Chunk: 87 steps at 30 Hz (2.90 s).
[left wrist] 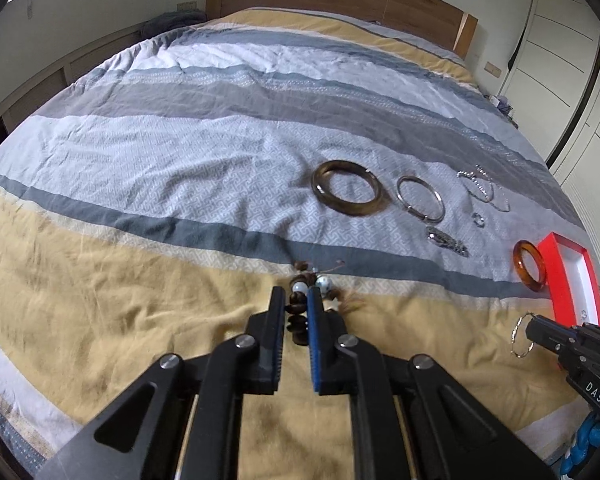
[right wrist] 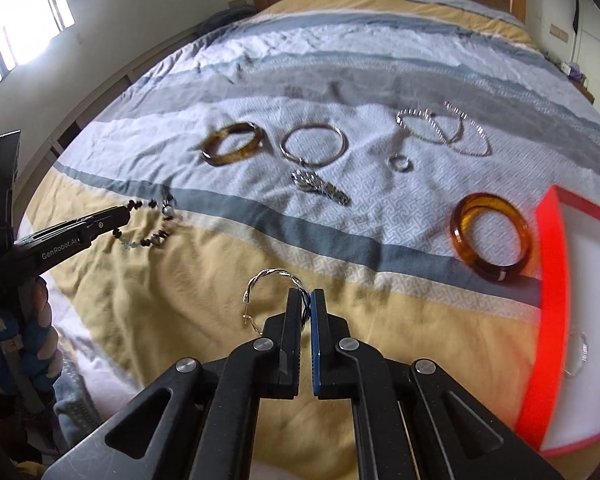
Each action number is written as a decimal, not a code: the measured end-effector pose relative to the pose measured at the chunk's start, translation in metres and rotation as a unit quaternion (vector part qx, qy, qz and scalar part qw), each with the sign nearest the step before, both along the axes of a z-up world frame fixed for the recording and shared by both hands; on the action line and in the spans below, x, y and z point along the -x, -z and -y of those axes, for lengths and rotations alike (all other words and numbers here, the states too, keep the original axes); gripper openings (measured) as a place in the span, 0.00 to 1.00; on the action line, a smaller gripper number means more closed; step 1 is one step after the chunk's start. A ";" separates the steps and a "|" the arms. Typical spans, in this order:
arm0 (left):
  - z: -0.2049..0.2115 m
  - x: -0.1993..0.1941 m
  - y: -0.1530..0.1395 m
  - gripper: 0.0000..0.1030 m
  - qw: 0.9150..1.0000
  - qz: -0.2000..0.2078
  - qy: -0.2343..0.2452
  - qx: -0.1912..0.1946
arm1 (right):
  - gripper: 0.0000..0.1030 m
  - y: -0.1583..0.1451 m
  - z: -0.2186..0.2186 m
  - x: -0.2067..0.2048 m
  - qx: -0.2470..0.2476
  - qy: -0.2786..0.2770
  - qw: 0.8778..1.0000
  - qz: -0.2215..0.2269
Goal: Organize jewelry
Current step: 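Grasp the dark beaded bracelet with the left tool while the right tool grasps a silver hoop, then carry the bracelet and hoop into the red box and open both tools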
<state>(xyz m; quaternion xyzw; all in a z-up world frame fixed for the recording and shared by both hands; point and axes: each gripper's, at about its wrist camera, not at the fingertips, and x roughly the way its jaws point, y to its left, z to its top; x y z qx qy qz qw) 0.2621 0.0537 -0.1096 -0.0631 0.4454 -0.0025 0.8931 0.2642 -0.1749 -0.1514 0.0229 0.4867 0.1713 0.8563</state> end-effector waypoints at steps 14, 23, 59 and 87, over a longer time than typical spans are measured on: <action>0.026 0.105 -0.116 0.09 0.994 0.105 0.035 0.008 | 0.04 -0.114 0.018 0.109 -0.012 0.018 0.995 0.101; 0.067 0.154 -0.158 0.09 0.987 0.139 0.078 0.006 | 0.04 -0.147 0.046 0.174 -0.034 0.043 0.987 0.150; 0.381 -0.040 -0.028 0.09 0.952 0.020 0.305 0.020 | 0.04 -0.010 0.296 0.022 0.033 0.240 0.969 0.049; 0.387 -0.055 0.030 0.21 0.956 -0.041 0.288 0.038 | 0.14 0.037 0.308 -0.011 0.063 0.234 0.970 -0.007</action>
